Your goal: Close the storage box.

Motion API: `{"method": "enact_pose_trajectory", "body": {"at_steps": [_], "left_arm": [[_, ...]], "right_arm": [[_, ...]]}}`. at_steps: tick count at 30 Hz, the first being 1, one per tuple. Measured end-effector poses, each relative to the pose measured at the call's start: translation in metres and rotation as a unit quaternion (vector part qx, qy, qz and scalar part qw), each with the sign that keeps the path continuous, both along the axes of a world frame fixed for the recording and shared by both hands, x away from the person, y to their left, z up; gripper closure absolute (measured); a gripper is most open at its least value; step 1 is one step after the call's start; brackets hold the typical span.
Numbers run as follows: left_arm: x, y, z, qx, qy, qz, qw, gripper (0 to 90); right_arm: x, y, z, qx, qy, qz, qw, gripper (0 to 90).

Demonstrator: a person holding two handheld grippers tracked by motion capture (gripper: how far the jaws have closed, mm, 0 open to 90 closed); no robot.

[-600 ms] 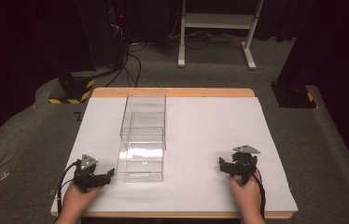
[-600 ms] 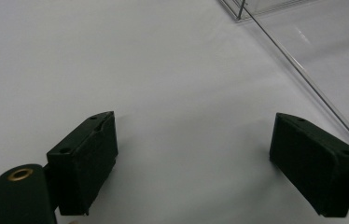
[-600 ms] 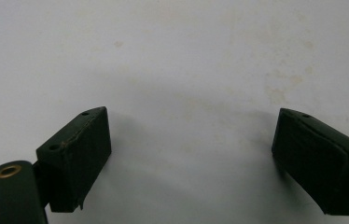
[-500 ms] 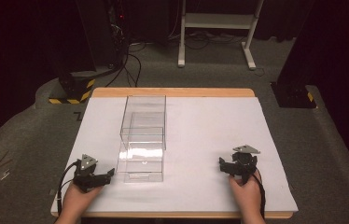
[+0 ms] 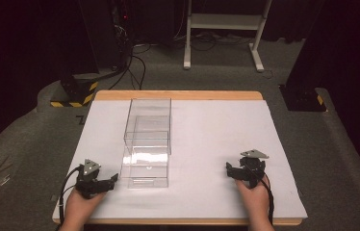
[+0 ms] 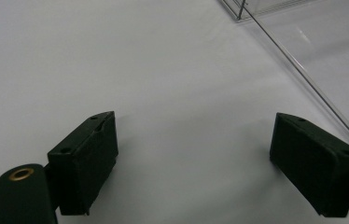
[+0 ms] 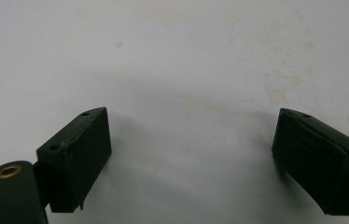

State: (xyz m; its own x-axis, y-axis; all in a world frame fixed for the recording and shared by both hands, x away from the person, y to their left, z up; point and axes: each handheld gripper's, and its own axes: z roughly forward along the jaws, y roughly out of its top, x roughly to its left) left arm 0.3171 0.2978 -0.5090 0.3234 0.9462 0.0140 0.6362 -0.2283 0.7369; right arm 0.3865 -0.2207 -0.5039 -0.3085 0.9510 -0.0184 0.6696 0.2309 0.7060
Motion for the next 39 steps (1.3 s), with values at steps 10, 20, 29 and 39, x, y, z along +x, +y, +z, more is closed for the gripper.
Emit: {"method": "enact_pose_trajectory", "body": {"at_steps": [10,20,29,39], "left_arm": [[0.0,0.001,0.0,-0.002,0.002,-0.002,1.0,15.7],[-0.004,0.003,0.006,-0.008,0.006,-0.006,0.9999,16.8],[-0.011,0.01,0.021,-0.033,-0.022,-0.009,0.9992,15.8],[-0.02,0.008,0.036,-0.057,-0.056,-0.021,0.9966,14.9]], "right_arm": [[-0.005,0.002,0.003,0.002,-0.005,0.009,0.9999,11.8],[-0.008,0.005,0.0,-0.002,0.001,0.018,0.9998,10.8],[-0.008,0.005,0.0,-0.003,0.0,0.018,0.9998,10.7],[-0.008,0.005,0.0,-0.003,-0.001,0.018,0.9998,10.7]]}}
